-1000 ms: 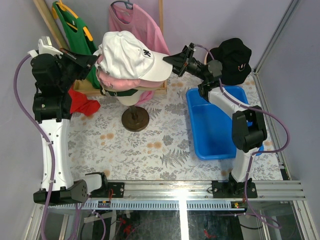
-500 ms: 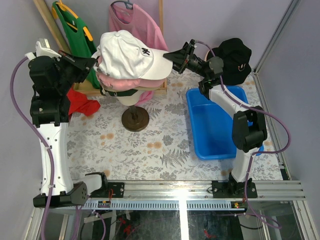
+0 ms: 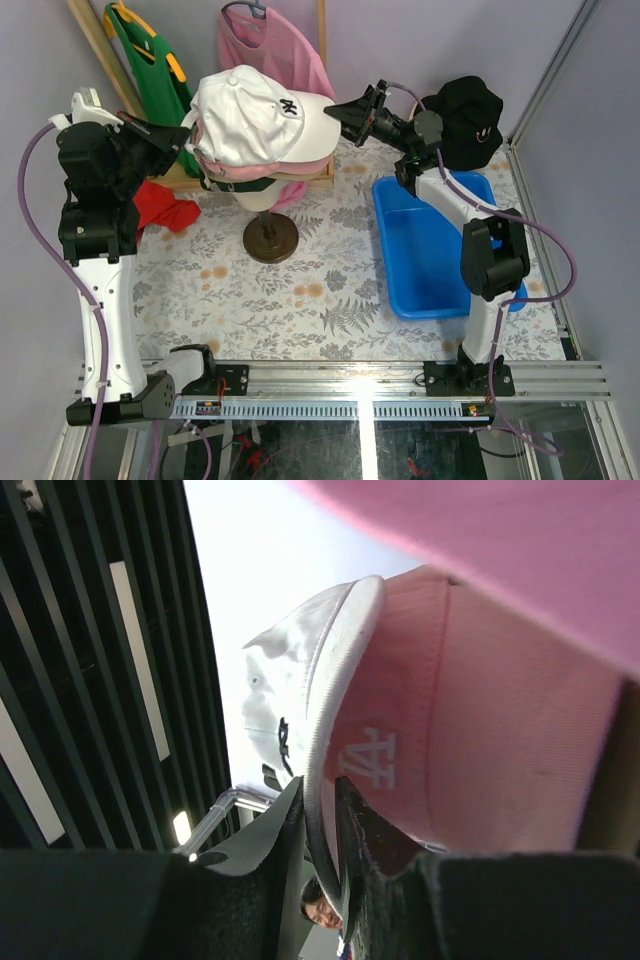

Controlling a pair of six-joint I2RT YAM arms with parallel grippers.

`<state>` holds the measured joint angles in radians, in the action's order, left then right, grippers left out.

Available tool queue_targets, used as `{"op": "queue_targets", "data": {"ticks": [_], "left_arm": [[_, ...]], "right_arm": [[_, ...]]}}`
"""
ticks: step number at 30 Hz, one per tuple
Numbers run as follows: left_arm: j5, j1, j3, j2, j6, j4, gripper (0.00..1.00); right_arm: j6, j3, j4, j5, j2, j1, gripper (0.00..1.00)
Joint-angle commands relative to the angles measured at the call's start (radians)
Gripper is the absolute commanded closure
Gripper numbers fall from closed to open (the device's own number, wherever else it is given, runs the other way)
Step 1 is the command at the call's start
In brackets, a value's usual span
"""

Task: Stack the hats
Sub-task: Stack the hat on the hat.

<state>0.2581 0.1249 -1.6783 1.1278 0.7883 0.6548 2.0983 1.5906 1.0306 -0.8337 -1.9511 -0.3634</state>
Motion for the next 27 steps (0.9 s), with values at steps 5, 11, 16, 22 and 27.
{"op": "queue_targets", "data": {"ticks": [5,11,16,22,27], "left_arm": [[-0.042,0.005,0.037,0.007,-0.063,0.021,1.00],[-0.055,0.004,0.028,0.043,-0.088,0.038,1.00],[-0.057,0.005,0.046,0.053,-0.101,0.047,1.00],[-0.052,0.005,0.036,0.082,-0.103,0.076,1.00],[-0.043,0.004,0.057,0.094,-0.100,0.082,1.00]], "right_arm": [[-0.007,0.096,0.016,-0.018,-0.077,0.012,0.78],[-0.009,0.145,-0.010,-0.013,-0.118,0.013,0.79],[-0.022,0.147,-0.023,-0.023,-0.127,0.012,0.80],[-0.044,0.099,-0.012,-0.039,-0.119,0.011,0.84],[-0.049,0.014,0.043,-0.047,-0.116,0.012,0.87]]}}
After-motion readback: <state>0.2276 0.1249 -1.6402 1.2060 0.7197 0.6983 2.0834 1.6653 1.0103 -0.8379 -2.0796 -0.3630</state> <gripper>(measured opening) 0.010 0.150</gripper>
